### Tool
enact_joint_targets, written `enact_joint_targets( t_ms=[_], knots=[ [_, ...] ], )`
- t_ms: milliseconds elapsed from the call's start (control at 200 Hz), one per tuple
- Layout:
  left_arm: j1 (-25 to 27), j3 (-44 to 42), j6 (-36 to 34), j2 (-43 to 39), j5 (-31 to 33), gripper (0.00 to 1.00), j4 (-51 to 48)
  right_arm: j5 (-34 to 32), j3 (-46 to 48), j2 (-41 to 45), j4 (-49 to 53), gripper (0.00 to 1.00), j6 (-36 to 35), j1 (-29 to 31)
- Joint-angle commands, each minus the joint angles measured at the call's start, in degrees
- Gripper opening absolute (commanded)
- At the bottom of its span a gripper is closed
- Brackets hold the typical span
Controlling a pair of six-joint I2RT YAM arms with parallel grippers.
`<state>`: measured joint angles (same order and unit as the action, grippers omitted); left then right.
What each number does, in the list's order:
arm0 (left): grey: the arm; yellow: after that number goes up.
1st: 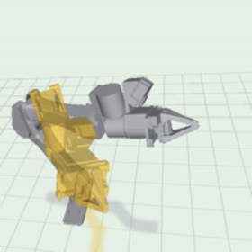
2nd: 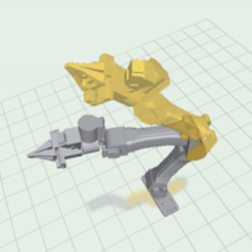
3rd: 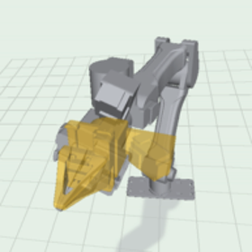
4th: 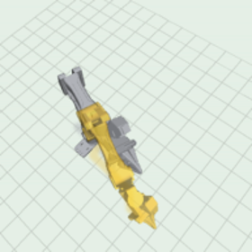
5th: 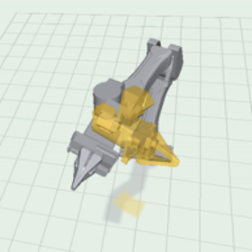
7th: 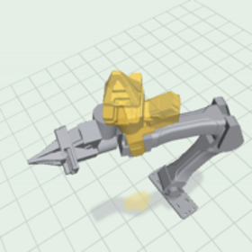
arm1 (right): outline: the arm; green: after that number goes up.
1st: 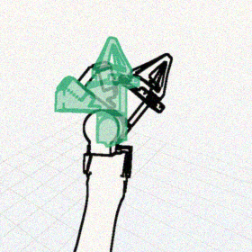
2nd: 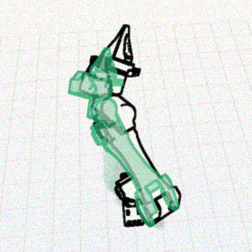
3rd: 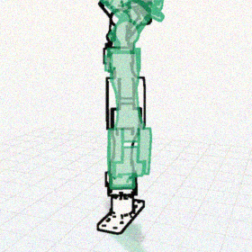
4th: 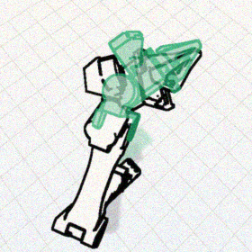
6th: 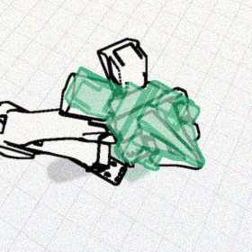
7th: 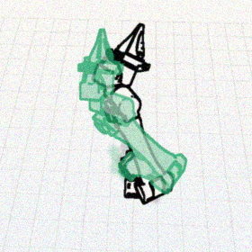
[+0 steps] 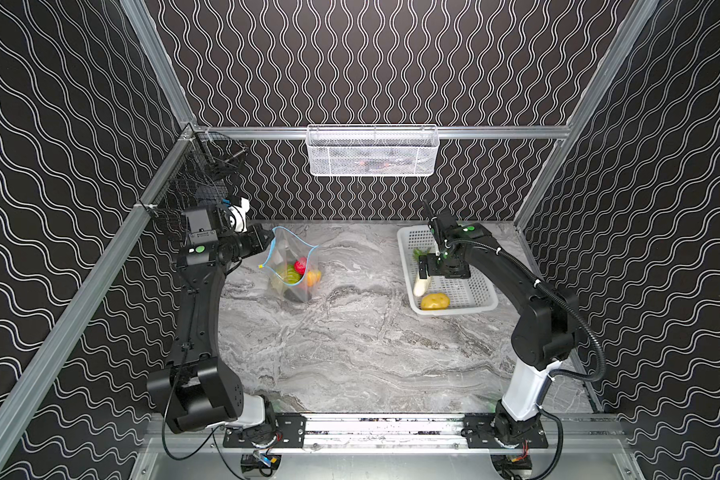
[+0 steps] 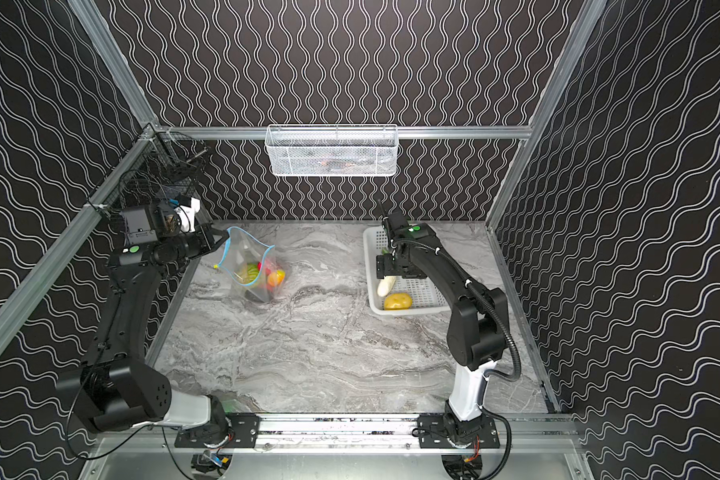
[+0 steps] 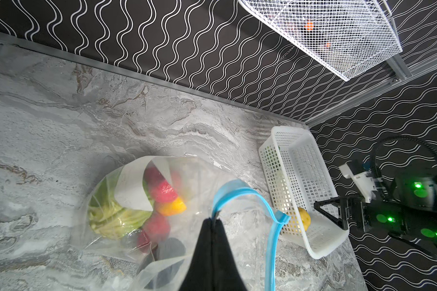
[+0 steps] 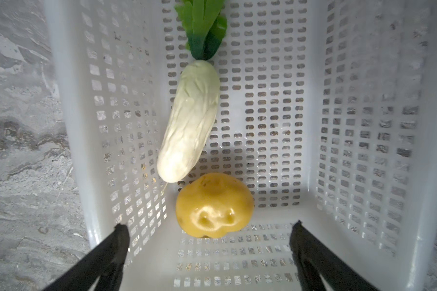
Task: Place the food in the zip-top bag and seal the zipper
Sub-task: 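Lower the right gripper onto the yellow potato in the basket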
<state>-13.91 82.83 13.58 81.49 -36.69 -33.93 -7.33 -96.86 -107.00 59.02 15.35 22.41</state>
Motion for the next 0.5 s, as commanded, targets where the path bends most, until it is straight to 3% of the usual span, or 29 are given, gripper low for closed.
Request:
enact_joint_targets(
  t_ms=[0,495],
  knots=[
    [-0.11,0.07,0.65,0.09,-0.88,0.00,0.71,1.78,0.09,-0.46,2.15,0.99,-0.79,0.00],
    [-0.05,-0.02,0.65,0.18,-1.04,0.00,0.80,4.69,0.62,-3.76,5.66,0.99,-5.37,-0.07]
  ],
)
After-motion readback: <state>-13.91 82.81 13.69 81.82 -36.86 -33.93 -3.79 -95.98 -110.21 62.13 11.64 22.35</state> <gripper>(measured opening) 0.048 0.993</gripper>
